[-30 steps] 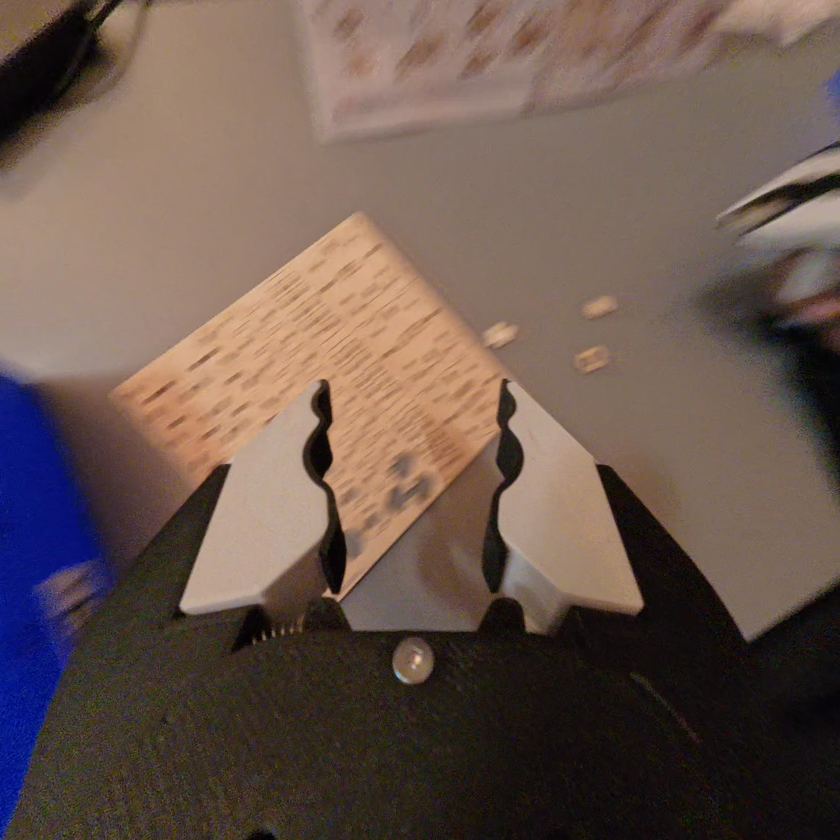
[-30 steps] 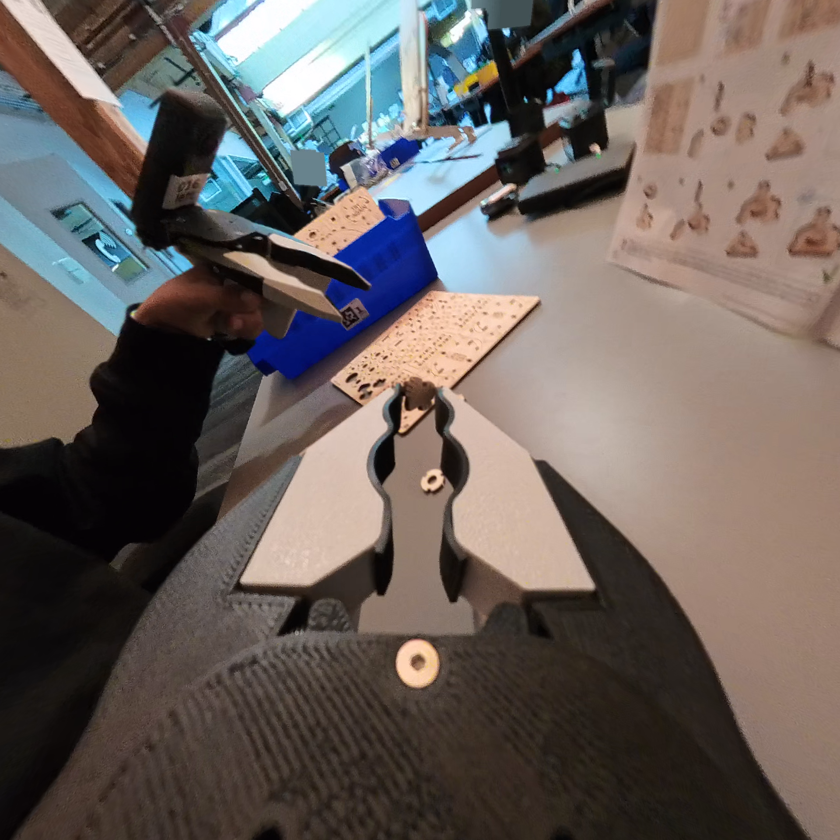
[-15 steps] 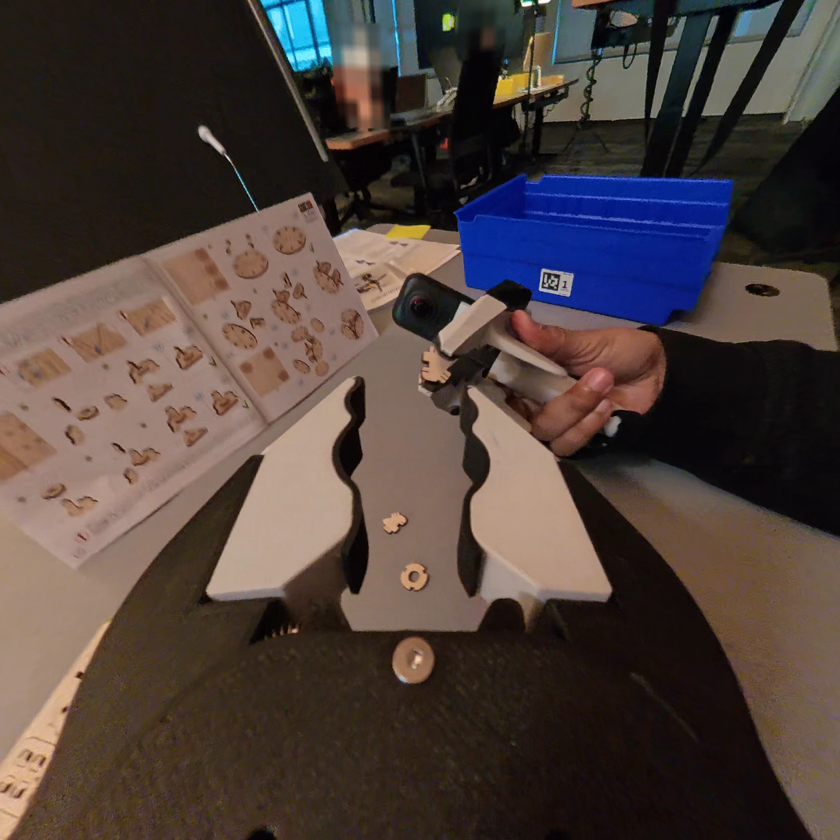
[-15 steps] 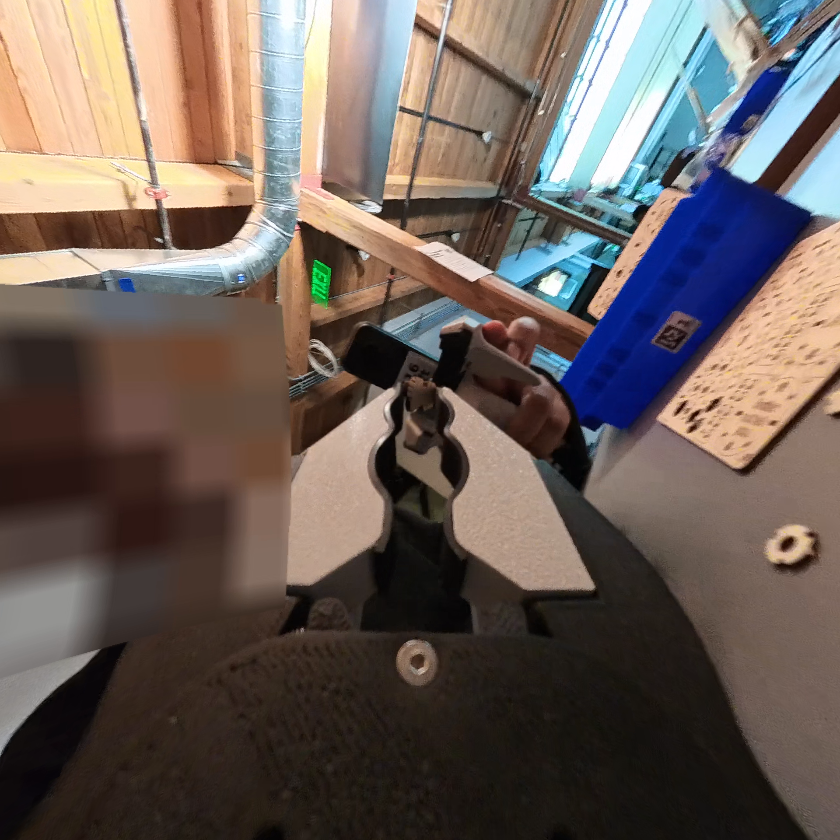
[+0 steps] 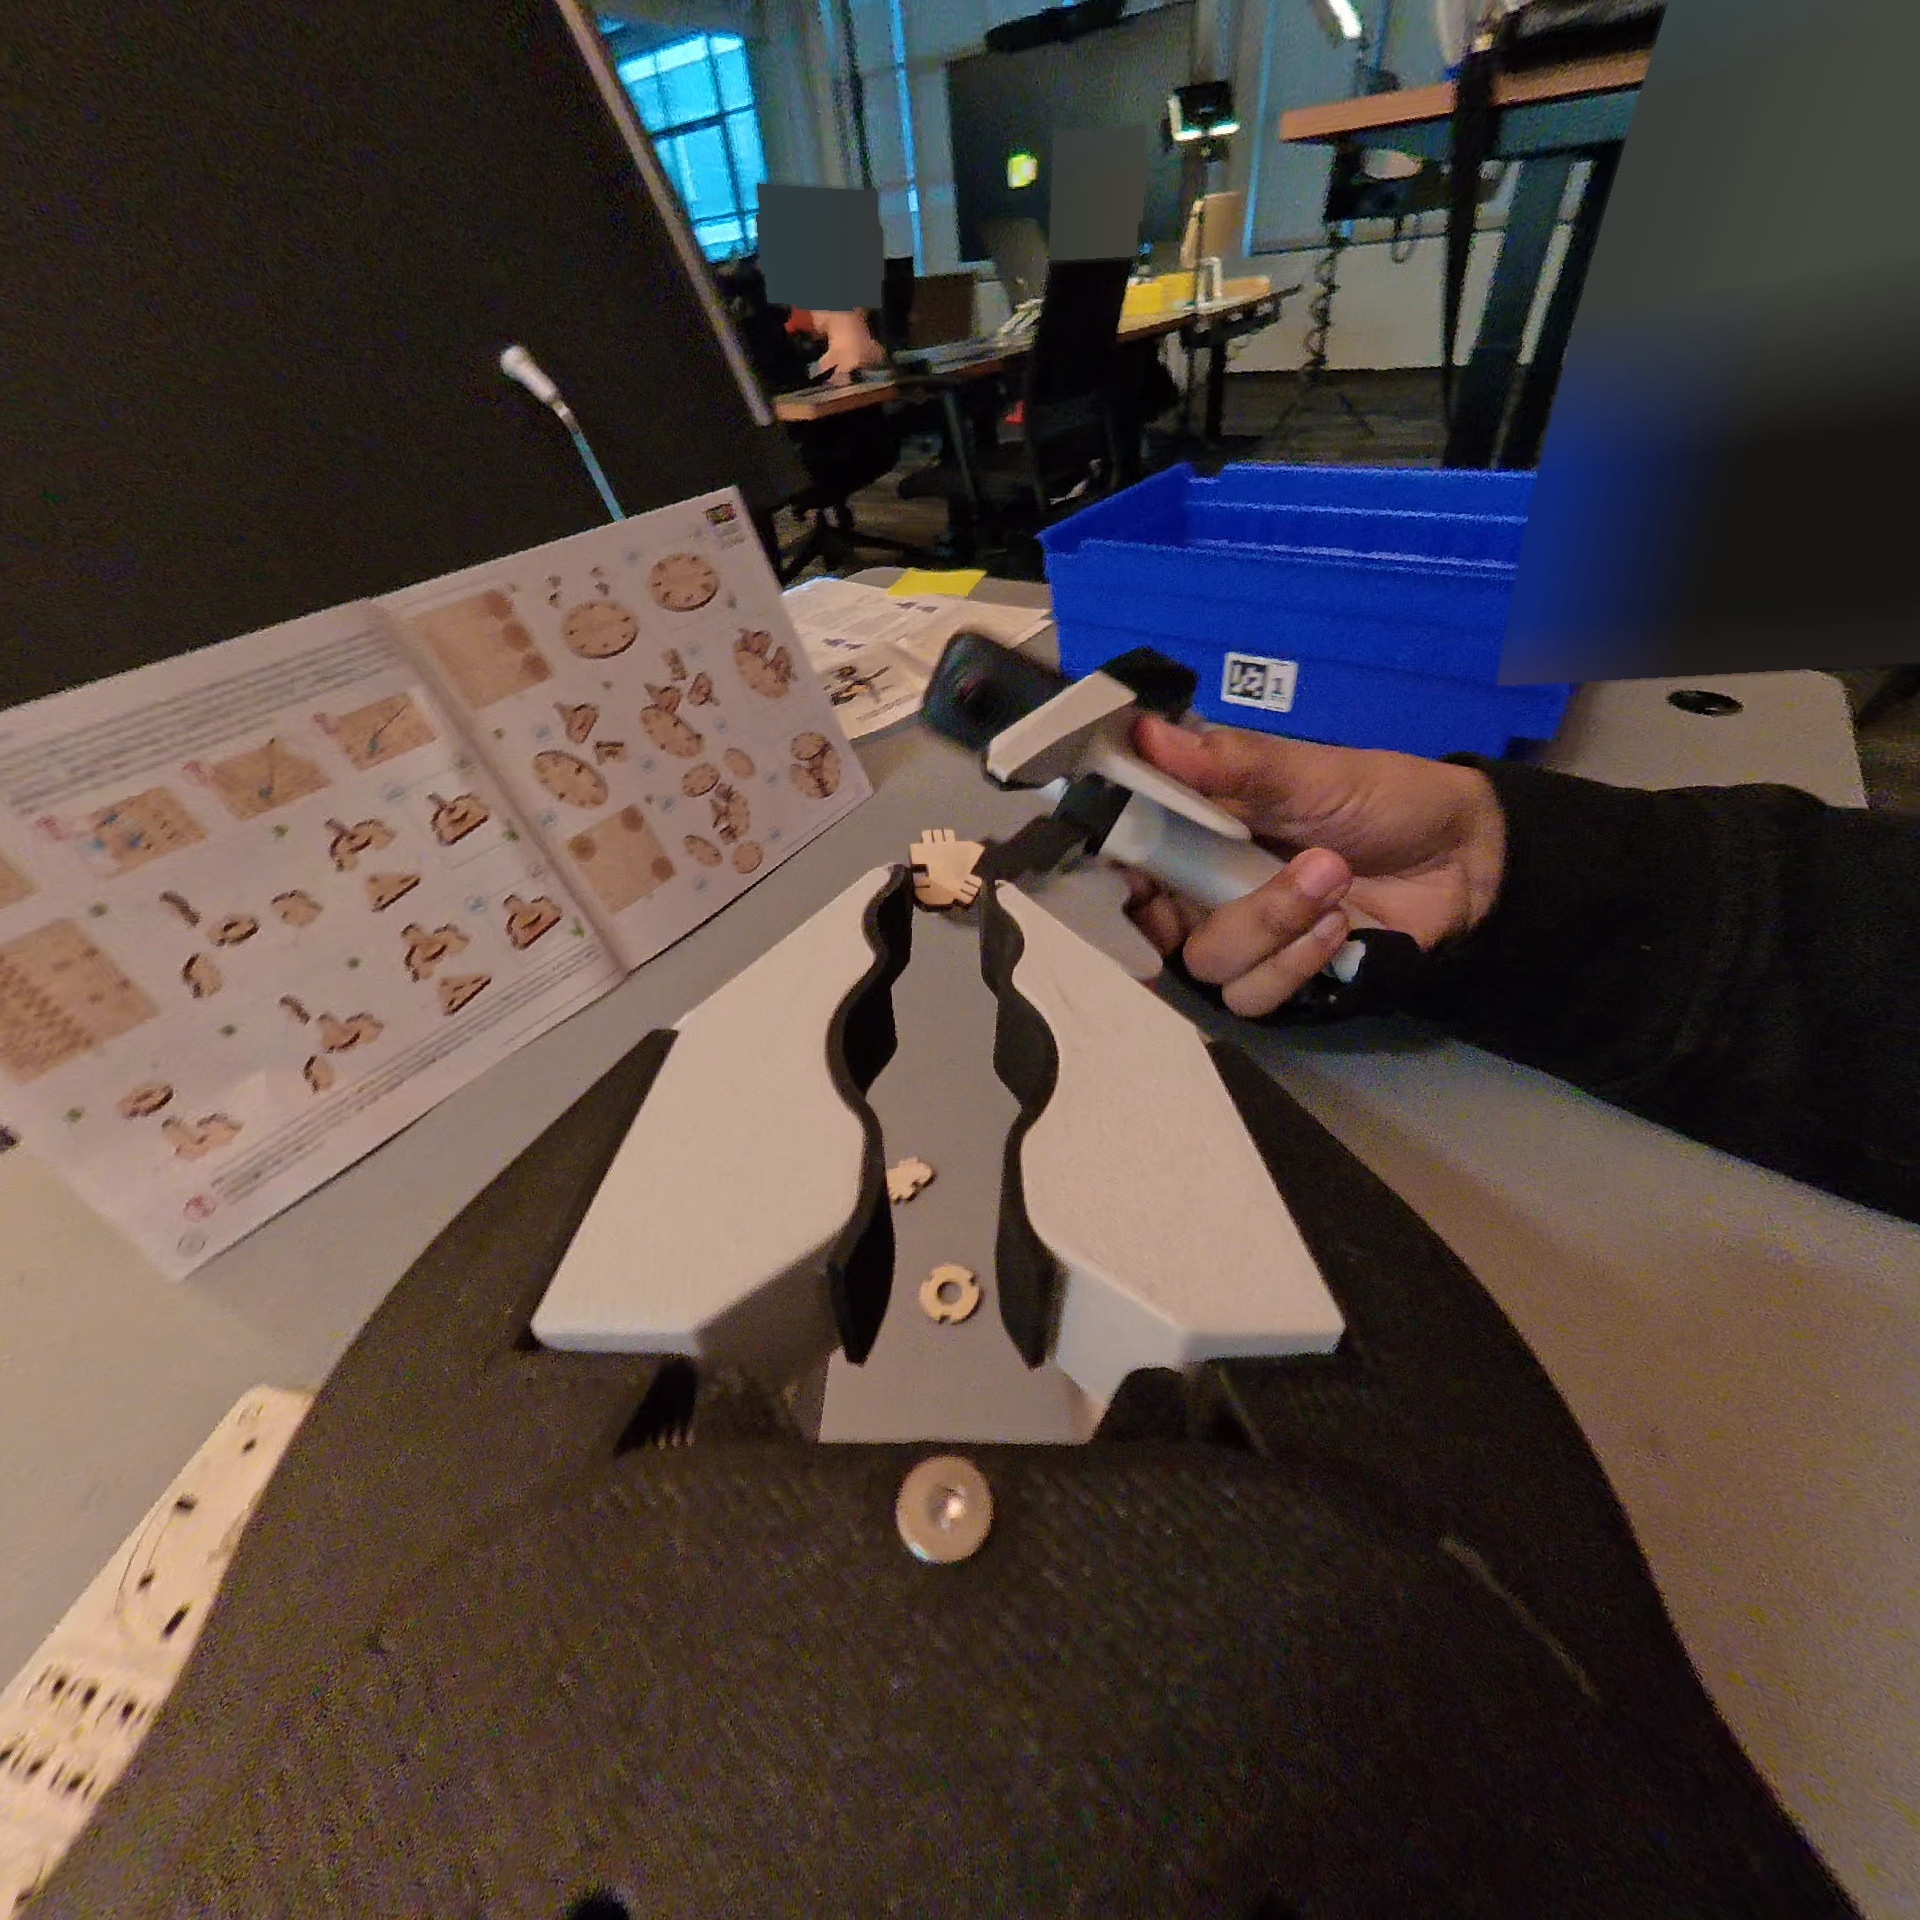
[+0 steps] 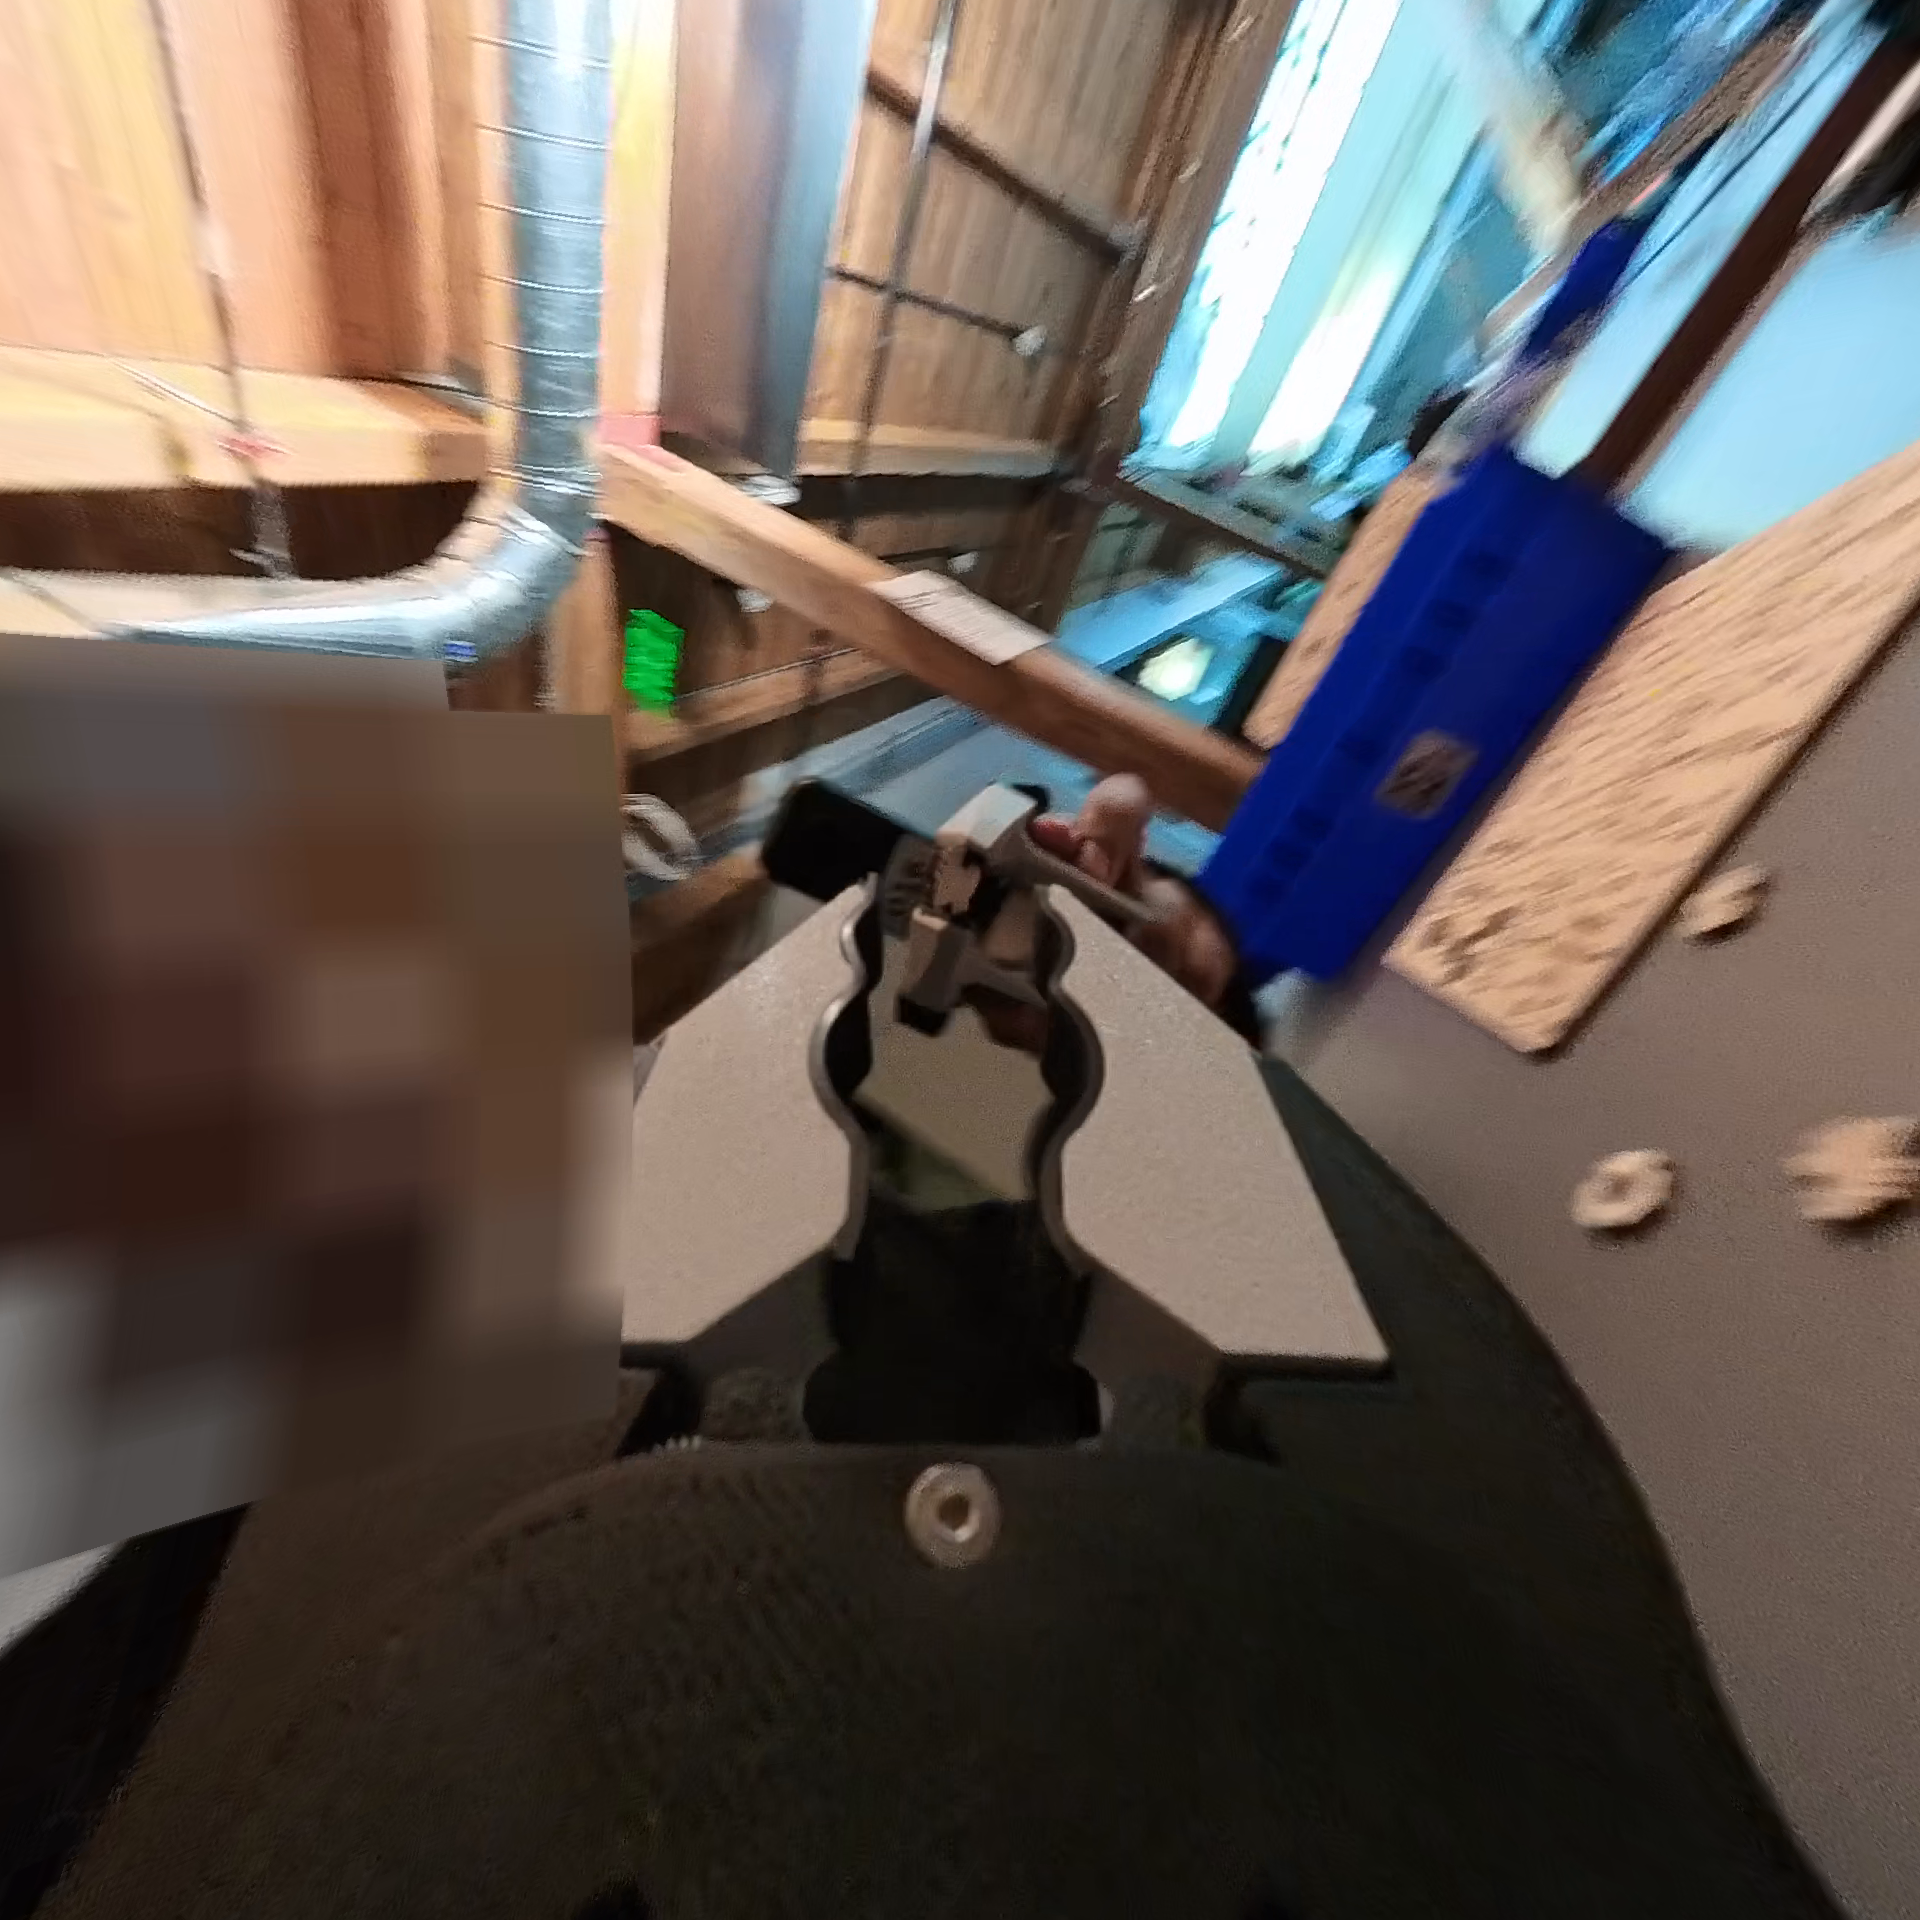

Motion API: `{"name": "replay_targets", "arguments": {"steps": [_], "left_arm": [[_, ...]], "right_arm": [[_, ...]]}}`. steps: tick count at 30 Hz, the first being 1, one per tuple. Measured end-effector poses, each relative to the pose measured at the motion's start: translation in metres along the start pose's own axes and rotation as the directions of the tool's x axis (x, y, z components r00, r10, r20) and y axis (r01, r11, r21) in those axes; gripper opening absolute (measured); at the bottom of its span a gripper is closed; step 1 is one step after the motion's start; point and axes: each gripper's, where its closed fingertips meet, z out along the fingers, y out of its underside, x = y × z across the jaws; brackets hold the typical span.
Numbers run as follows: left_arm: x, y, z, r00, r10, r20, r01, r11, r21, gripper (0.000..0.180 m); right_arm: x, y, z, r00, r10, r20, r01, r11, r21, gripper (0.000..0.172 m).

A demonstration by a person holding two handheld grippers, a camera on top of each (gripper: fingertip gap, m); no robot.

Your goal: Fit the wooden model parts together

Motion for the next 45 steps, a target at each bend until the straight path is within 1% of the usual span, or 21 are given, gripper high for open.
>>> {"name": "replay_targets", "arguments": {"steps": [1,2,3,4,5,6,7,8,9,10,11,12,13,17,21,23,25,29,37,41,45], "left_arm": [[-0.007,0.004,-0.002,1.000,-0.013,0.026,0.013,1.000,-0.013,0.010],[-0.013,0.010,-0.003,0.999,-0.022,0.050,0.024,0.999,-0.037,0.010],[-0.019,0.018,-0.003,0.997,-0.032,0.067,0.037,0.996,-0.075,0.010],[-0.023,0.026,-0.002,0.996,-0.042,0.078,0.050,0.993,-0.111,0.010],[-0.026,0.032,0.000,0.996,-0.050,0.076,0.059,0.989,-0.132,0.011],[-0.029,0.033,0.002,0.996,-0.059,0.073,0.068,0.988,-0.135,0.012],[-0.033,0.032,0.003,0.994,-0.071,0.079,0.081,0.988,-0.129,0.012],[-0.038,0.031,0.005,0.992,-0.087,0.091,0.099,0.987,-0.129,0.012],[-0.042,0.030,0.008,0.990,-0.104,0.096,0.117,0.983,-0.140,0.012],[-0.046,0.031,0.011,0.988,-0.116,0.099,0.131,0.978,-0.161,0.012],[-0.050,0.033,0.015,0.987,-0.122,0.103,0.140,0.972,-0.189,0.012],[-0.052,0.037,0.018,0.987,-0.124,0.104,0.145,0.965,-0.220,0.012],[-0.054,0.041,0.021,0.987,-0.125,0.102,0.146,0.959,-0.243,0.012],[-0.045,0.055,0.031,0.984,-0.168,0.055,0.176,0.949,-0.261,0.012],[-0.031,0.073,0.032,0.962,-0.270,-0.031,0.249,0.922,-0.297,0.012],[-0.023,0.073,0.028,0.947,-0.307,-0.098,0.267,0.918,-0.292,0.011],[-0.013,0.072,0.024,0.943,-0.287,-0.167,0.230,0.927,-0.296,0.011],[-0.011,0.090,0.022,0.958,-0.232,-0.168,0.156,0.915,-0.373,0.011],[0.000,0.097,0.022,0.947,-0.244,-0.210,0.138,0.898,-0.418,0.011],[-0.001,0.094,0.022,0.946,-0.250,-0.209,0.152,0.906,-0.396,0.012],[0.000,0.083,0.021,0.933,-0.273,-0.233,0.184,0.922,-0.342,0.013]], "right_arm": [[0.005,-0.006,-0.005,0.990,-0.105,-0.093,0.106,0.994,0.010,0.024],[0.011,-0.011,-0.010,0.947,-0.242,-0.209,0.244,0.970,-0.016,0.020],[0.016,-0.016,-0.015,0.855,-0.400,-0.332,0.395,0.915,-0.085,0.019],[0.021,-0.021,-0.020,0.700,-0.561,-0.442,0.537,0.821,-0.193,0.024],[0.027,-0.027,-0.027,0.490,-0.696,-0.525,0.641,0.696,-0.324,0.033],[0.032,-0.034,-0.034,0.255,-0.789,-0.560,0.693,0.553,-0.464,0.035],[0.038,-0.038,-0.042,0.030,-0.838,-0.546,0.691,0.411,-0.594,0.034],[0.044,-0.041,-0.049,-0.163,-0.851,-0.499,0.652,0.287,-0.702,0.034],[0.050,-0.043,-0.054,-0.315,-0.841,-0.440,0.601,0.182,-0.778,0.034],[0.056,-0.044,-0.057,-0.426,-0.824,-0.374,0.558,0.086,-0.825,0.032],[0.060,-0.042,-0.057,-0.499,-0.808,-0.313,0.526,0.005,-0.851,0.026],[0.062,-0.040,-0.055,-0.540,-0.800,-0.262,0.504,-0.058,-0.862,0.022],[0.064,-0.037,-0.052,-0.557,-0.799,-0.227,0.491,-0.096,-0.866,0.021],[0.056,-0.026,-0.039,-0.554,-0.814,-0.177,0.521,-0.172,-0.836,0.021],[0.052,-0.008,-0.028,-0.568,-0.820,-0.068,0.513,-0.289,-0.808,0.018],[0.061,0.001,-0.026,-0.546,-0.838,-0.008,0.491,-0.312,-0.813,0.020],[0.071,0.012,-0.025,-0.498,-0.867,0.036,0.488,-0.314,-0.814,0.025],[0.074,0.017,-0.024,-0.533,-0.839,0.106,0.436,-0.380,-0.816,0.026],[0.085,0.032,-0.022,-0.587,-0.747,0.311,0.255,-0.536,-0.805,0.008],[0.085,0.032,-0.021,-0.589,-0.745,0.313,0.243,-0.533,-0.811,0.006],[0.077,0.031,-0.018,-0.528,-0.825,0.199,0.375,-0.437,-0.818,0.005]]}}
